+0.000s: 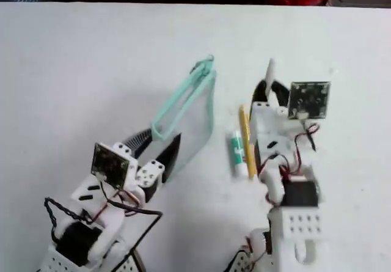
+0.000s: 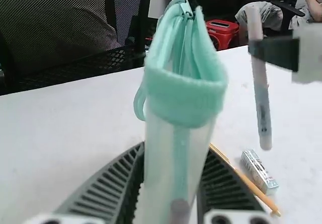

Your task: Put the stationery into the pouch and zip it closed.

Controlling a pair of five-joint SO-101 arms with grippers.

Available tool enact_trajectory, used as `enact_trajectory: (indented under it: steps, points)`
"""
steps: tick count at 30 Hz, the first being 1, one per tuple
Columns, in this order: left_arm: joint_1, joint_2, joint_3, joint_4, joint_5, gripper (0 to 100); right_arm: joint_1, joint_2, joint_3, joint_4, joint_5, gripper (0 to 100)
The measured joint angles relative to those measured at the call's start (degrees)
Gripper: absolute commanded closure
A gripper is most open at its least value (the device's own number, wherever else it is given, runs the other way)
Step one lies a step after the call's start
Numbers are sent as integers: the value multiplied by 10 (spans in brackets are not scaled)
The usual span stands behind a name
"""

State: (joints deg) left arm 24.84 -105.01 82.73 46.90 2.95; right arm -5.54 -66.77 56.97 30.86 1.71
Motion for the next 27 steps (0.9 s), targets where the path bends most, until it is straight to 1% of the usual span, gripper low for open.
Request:
enact_trajectory:
  steps: [2,5,9,13,16,21,27]
  points:
    - [0,0,0,0,0,858,-30,-35,-67,50,0,981]
    - [0,0,0,0,0,858,-84,-64,-155,84,0,981]
    - [0,0,0,0,0,858,-155,-49,-222,80,0,981]
    - [0,0,0,1,0,858,-193,18,-284,48,0,981]
    - [0,0,0,1,0,858,-235,61,-351,51,0,981]
    - [0,0,0,1,0,858,-301,132,-388,60,0,981]
    - [0,0,0,3,0,858,-316,175,-390,55,0,981]
